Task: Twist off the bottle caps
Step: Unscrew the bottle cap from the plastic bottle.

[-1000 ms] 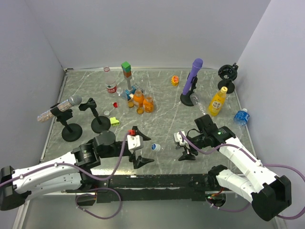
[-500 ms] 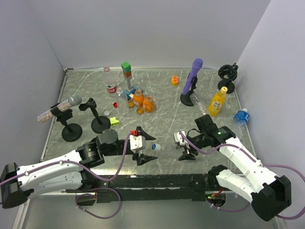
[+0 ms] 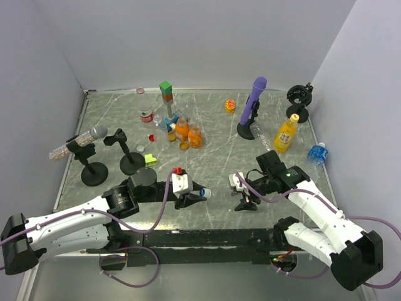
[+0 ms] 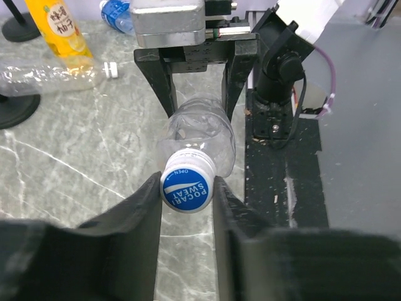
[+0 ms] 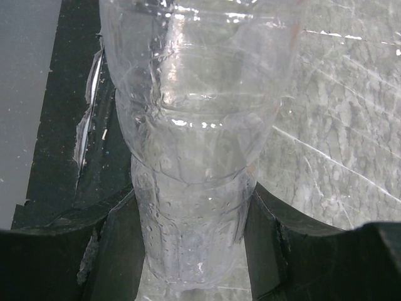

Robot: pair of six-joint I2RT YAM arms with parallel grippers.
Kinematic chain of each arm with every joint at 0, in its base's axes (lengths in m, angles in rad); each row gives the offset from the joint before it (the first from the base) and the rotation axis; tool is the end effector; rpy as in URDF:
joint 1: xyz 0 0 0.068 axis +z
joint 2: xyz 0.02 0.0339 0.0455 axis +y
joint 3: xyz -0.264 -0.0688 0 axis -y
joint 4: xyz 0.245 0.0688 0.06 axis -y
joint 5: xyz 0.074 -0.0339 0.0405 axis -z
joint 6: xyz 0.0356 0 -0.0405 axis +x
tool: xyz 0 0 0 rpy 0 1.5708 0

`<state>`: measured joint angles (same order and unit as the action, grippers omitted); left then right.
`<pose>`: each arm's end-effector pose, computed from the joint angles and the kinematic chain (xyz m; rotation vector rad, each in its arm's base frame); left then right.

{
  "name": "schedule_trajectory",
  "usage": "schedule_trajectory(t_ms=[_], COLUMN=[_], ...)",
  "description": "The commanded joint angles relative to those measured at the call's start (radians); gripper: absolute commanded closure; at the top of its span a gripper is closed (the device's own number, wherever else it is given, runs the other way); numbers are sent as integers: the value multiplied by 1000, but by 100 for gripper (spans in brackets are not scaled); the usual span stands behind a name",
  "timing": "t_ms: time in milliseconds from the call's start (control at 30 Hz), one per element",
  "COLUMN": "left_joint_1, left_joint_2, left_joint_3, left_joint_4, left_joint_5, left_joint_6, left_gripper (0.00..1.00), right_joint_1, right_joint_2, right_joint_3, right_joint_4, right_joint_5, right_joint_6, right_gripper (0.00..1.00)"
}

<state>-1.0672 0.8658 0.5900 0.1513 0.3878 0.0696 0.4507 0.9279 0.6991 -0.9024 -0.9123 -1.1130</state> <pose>0.0882 -0.1879 0.2923 1.2170 1.3328 -1.0575 0.1270 0.0927 0.2410 -1.7974 1.4528 0.8991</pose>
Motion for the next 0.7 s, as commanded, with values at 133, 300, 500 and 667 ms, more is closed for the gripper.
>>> schedule_trajectory(t_ms=[133, 300, 500, 667], left_joint_1=[13, 13, 13, 4], left_joint_2=[-8, 2, 96, 150], left_joint_3=[48, 94, 232, 303], left_joint_4=[27, -47, -312, -458], left_joint_5=[25, -36, -130, -193], left_joint_6=[-146, -426, -876, -1103], left_gripper=[95, 99, 99, 99], right_joint_1=[-6, -6, -6, -4], right_joint_2=[-6, -1, 9, 12], right_joint_3=[-3, -1, 0, 4], right_joint_4=[17, 17, 17, 16], right_joint_5=[-56, -56, -57, -56], right_joint_6=[-30, -28, -28, -30], right_gripper=[84, 84, 84, 84])
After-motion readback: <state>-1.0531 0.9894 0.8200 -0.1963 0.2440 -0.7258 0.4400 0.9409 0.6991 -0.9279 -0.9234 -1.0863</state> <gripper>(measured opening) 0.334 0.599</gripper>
